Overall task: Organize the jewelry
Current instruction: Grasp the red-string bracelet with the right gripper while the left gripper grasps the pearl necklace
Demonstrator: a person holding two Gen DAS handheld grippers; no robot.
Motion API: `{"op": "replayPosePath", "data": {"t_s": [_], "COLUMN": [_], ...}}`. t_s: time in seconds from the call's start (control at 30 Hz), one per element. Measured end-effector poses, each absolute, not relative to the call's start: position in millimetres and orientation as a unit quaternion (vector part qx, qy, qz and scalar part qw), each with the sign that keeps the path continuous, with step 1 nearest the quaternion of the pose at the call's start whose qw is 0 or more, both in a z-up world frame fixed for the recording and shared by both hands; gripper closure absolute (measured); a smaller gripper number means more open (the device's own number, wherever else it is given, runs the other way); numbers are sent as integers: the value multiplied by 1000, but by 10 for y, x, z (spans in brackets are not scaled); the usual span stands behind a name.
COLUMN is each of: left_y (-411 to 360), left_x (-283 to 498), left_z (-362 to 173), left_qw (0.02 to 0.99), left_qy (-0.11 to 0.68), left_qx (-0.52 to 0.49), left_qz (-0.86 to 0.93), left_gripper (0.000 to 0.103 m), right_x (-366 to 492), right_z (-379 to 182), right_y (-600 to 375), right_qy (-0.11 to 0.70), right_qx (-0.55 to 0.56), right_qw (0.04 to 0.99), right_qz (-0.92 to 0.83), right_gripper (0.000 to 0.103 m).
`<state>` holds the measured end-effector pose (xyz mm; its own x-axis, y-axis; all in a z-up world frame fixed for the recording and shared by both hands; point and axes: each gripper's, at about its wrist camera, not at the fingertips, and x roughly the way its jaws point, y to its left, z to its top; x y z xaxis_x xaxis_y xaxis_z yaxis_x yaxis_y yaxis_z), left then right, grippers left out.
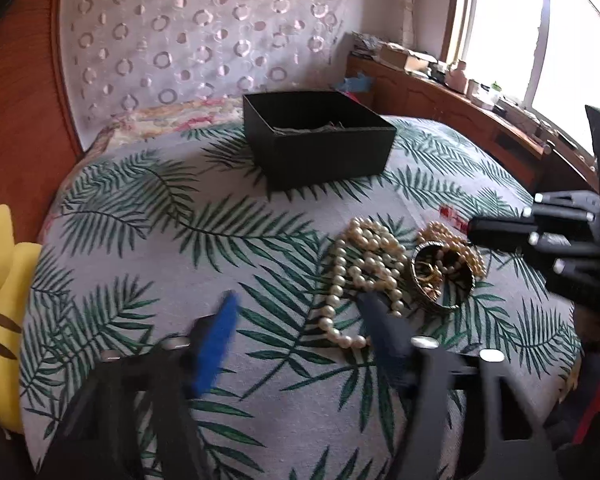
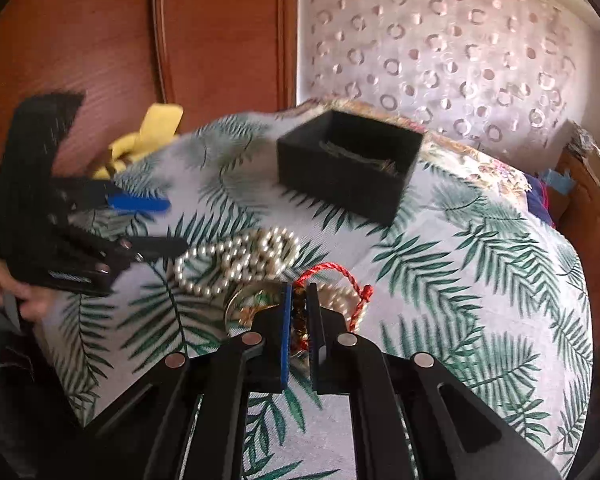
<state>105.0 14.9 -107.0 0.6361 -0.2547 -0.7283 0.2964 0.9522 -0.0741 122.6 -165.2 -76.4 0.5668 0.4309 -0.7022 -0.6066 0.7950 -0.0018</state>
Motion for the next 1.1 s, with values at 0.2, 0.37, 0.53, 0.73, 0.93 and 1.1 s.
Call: {"op": "replayPosePath", "data": {"t_s": [0.2, 0.37, 0.53, 0.73, 0.93, 1.1], "left_y": [24, -33, -40, -47, -6, -8], "left_x": [1051, 1101, 1112, 1106, 1034, 1026], "left_z": [-1110, -1146, -1182, -1179, -870, -502], "left_qw": [897, 893, 890, 889, 905, 920], "left_qy": [409, 415, 419, 419, 379, 340], "left_qx": [44, 54, 55, 58, 36, 26], "left_qz": [-164, -164, -168, -177, -188, -194], "left_gripper": [68, 75, 83, 96, 97, 97], "right_x": [1238, 1230, 1229, 1240, 1263, 1279], "right_z": [-656, -655, -647, -641, -584, -428], "right_y": [-1722, -1725, -1722, -1726, -1728, -1718], "right_qy": [348, 348, 346, 347, 341, 326], "right_qx": [-110, -111, -110, -108, -102, -98], "right_qw": [884, 884, 884, 884, 887, 893], "right_qz": [291, 293, 294, 294, 293, 294], "right_gripper": [95, 95, 95, 95, 95, 95]}}
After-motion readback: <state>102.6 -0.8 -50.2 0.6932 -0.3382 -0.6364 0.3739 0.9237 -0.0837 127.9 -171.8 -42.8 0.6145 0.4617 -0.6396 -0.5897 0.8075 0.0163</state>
